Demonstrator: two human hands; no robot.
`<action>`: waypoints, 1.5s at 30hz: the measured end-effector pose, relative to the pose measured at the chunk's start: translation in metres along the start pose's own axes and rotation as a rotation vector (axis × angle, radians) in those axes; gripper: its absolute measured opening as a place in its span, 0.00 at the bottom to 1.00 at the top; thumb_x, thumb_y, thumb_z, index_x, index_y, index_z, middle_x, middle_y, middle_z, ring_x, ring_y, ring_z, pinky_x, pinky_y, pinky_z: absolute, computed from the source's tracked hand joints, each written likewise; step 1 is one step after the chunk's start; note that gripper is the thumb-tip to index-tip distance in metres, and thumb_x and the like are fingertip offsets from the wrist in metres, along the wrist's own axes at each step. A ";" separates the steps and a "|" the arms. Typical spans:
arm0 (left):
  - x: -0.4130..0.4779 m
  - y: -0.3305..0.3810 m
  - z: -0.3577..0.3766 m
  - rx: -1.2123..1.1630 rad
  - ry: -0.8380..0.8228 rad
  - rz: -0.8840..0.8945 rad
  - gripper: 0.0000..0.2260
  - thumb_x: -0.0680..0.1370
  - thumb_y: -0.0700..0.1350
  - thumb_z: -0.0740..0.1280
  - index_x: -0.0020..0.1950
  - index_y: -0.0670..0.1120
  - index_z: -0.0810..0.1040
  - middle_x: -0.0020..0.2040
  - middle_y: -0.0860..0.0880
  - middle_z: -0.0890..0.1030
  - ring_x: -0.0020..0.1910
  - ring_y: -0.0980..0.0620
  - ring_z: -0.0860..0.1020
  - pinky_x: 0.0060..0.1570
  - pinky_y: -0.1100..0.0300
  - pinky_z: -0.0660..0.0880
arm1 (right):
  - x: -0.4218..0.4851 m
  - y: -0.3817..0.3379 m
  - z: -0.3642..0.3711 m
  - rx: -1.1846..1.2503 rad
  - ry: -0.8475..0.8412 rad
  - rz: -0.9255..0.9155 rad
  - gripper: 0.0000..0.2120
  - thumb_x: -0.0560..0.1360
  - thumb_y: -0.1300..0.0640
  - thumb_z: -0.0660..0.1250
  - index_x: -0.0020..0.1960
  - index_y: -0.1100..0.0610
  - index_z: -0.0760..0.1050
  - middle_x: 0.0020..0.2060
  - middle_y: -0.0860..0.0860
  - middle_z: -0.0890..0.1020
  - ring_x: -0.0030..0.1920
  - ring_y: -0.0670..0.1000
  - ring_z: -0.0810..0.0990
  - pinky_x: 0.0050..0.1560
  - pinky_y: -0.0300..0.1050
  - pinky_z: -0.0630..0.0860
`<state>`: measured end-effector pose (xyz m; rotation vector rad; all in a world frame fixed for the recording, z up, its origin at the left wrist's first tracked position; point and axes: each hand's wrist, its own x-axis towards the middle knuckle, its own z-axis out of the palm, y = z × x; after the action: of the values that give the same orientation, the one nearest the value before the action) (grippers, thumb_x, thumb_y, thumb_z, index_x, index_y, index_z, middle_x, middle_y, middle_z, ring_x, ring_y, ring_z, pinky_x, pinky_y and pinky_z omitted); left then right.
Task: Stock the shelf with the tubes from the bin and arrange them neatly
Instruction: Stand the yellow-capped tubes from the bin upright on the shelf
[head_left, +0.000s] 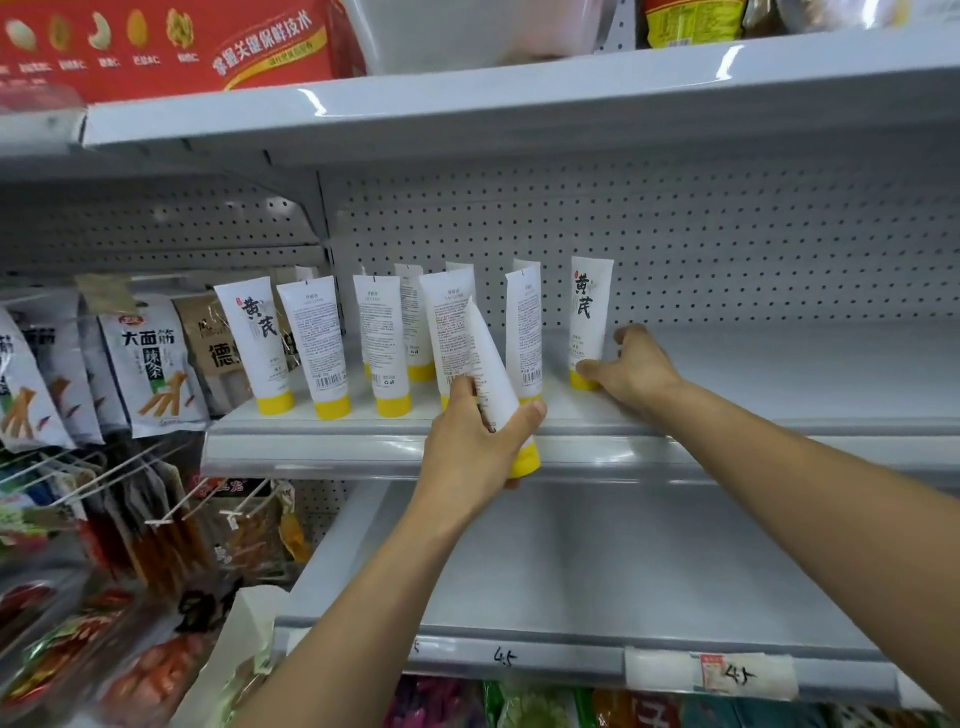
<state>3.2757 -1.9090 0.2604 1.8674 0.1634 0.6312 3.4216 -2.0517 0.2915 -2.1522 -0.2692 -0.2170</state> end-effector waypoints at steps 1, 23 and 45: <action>-0.001 0.002 -0.001 0.000 0.000 0.005 0.19 0.73 0.53 0.72 0.57 0.47 0.70 0.48 0.45 0.79 0.43 0.44 0.81 0.29 0.47 0.81 | -0.007 -0.002 -0.003 -0.035 0.064 -0.040 0.27 0.73 0.56 0.72 0.67 0.62 0.65 0.61 0.57 0.72 0.60 0.57 0.73 0.51 0.44 0.69; -0.004 0.022 -0.004 0.415 0.022 0.338 0.20 0.79 0.58 0.62 0.67 0.51 0.68 0.52 0.53 0.77 0.46 0.57 0.77 0.47 0.57 0.75 | -0.065 -0.024 -0.031 0.236 -0.251 -0.252 0.19 0.67 0.60 0.76 0.55 0.57 0.74 0.45 0.52 0.82 0.42 0.49 0.81 0.40 0.38 0.75; 0.001 0.005 0.002 0.613 0.023 0.368 0.09 0.77 0.53 0.65 0.56 0.53 0.75 0.44 0.56 0.78 0.41 0.55 0.76 0.49 0.50 0.76 | -0.039 0.004 -0.023 -0.003 -0.163 -0.159 0.29 0.69 0.54 0.76 0.65 0.56 0.68 0.56 0.53 0.79 0.53 0.53 0.80 0.47 0.43 0.77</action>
<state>3.2769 -1.9117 0.2649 2.5135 0.0245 0.9267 3.3838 -2.0772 0.2912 -2.1553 -0.5354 -0.1328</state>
